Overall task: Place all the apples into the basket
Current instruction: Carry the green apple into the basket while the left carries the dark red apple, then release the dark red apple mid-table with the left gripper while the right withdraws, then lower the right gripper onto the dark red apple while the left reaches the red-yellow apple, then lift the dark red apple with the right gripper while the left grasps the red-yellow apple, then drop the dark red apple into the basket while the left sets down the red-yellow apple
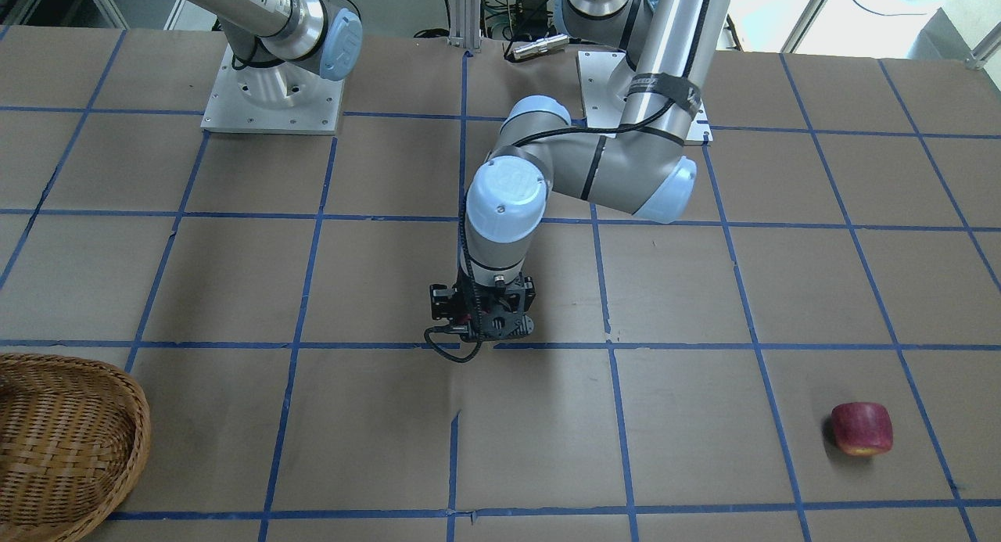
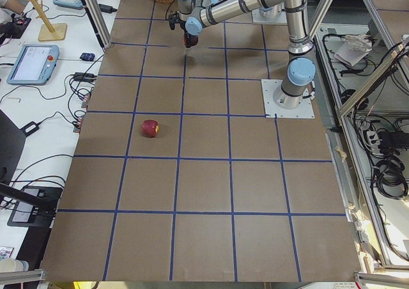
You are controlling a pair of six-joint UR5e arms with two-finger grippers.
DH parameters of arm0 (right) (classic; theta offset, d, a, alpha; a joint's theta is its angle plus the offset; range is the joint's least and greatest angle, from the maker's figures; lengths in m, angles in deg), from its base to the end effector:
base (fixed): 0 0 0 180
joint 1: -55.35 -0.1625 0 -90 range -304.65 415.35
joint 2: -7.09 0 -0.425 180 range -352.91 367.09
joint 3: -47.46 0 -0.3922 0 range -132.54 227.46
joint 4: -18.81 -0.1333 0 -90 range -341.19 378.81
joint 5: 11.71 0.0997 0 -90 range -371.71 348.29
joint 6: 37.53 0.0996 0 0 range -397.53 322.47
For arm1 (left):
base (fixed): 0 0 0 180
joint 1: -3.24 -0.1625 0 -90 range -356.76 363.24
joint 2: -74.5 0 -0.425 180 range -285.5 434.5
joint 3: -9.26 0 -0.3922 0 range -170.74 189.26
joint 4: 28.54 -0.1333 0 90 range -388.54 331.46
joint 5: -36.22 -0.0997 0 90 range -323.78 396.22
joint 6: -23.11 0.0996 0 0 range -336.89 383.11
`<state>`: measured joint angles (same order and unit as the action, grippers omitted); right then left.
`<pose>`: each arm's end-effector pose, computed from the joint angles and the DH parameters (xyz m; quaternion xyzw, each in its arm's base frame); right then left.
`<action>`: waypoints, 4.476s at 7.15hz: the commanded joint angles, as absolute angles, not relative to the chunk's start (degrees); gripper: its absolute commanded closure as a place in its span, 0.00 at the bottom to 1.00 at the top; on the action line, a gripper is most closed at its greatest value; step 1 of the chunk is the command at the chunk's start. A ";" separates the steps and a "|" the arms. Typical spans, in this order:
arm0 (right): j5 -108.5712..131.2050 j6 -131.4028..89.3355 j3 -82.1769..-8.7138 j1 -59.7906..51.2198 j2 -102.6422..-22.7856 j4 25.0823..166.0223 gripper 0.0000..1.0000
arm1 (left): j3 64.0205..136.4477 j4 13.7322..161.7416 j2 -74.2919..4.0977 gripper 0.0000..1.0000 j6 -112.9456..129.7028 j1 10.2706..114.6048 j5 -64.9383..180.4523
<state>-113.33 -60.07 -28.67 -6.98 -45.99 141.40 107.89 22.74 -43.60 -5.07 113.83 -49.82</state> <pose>-0.2390 -0.6997 0.2690 -0.0528 -0.9900 0.0321 0.1264 -0.3484 -0.5289 0.2070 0.0655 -0.9971 0.0015 0.0386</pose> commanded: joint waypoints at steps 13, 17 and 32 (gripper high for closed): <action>-91.01 -26.38 -41.46 -52.40 -54.34 128.55 0.00 | 90.91 32.31 -48.87 0.00 65.08 68.04 -58.09; -88.43 -25.14 -43.76 -53.11 -51.45 131.57 0.00 | 91.18 22.00 -57.77 0.00 65.65 66.70 -56.16; -109.44 -48.43 -28.21 -11.46 -47.05 136.73 0.01 | 108.23 18.93 -47.15 0.03 -2.55 115.39 -47.62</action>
